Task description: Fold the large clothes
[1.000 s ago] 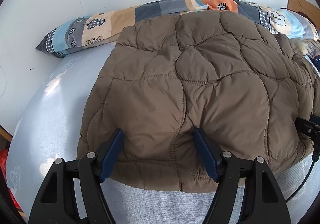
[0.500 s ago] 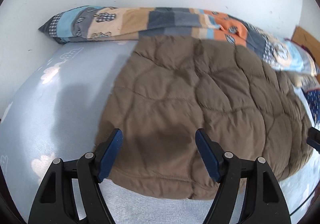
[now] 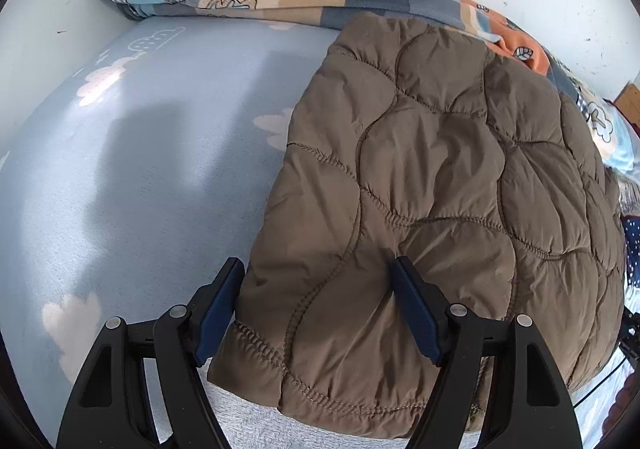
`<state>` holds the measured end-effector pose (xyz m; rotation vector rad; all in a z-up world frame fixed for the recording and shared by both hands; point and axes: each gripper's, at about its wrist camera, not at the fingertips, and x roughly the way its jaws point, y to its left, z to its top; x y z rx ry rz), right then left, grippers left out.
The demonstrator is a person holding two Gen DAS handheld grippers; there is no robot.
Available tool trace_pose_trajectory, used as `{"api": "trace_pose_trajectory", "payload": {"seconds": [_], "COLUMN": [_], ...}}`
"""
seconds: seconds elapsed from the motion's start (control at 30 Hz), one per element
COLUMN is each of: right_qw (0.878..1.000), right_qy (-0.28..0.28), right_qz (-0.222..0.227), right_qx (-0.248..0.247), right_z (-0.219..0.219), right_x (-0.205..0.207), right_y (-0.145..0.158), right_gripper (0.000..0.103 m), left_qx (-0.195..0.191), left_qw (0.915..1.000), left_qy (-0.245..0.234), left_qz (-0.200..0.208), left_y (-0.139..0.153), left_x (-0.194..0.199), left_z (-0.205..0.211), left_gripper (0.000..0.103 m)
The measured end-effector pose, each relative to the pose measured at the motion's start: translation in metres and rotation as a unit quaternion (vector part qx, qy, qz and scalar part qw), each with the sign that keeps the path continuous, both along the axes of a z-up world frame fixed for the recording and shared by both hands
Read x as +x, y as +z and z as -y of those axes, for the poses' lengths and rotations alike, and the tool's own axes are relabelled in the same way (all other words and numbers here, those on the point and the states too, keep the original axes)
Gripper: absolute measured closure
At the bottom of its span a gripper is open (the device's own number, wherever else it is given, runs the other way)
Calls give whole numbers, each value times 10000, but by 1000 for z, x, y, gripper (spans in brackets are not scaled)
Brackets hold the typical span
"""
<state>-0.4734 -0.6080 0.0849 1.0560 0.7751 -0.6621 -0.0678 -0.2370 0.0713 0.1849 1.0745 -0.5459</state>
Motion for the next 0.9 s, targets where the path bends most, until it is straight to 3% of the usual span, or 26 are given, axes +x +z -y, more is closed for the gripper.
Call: {"api": "trace_pose_trajectory", "payload": {"seconds": [0.17,0.3,0.37,0.5,0.73,0.9], "right_qw": [9990,9969,9961,9949,9935,9938], "right_qy": [-65,-297,-473,-721,-513,-261], "right_qz": [428,662,652,700,830,796], "right_qx": [82,-308,-348,81,593,727], "right_z": [5,15,24,41,50,50], "right_x": [-14,-45,-63,-91,-94,-77], "right_y": [21,47,48,28,-5,-23], "right_gripper": [60,25,24,22,15,12], "left_qx": [-369,-670,-770,-988,-1513,-1545], "left_qw": [9987,9973,9962,9902,9751,9699], "left_qy": [-44,66,92,59,22,-230], "left_qz": [-341,-284,-407,-984,-1620,-1866], "left_y": [16,31,29,14,-6,-20], "left_x": [15,30,39,55,73,82], "left_z": [-13,-36,-47,-63,-66,-55], "left_gripper": [27,27,27,27,27,27]}}
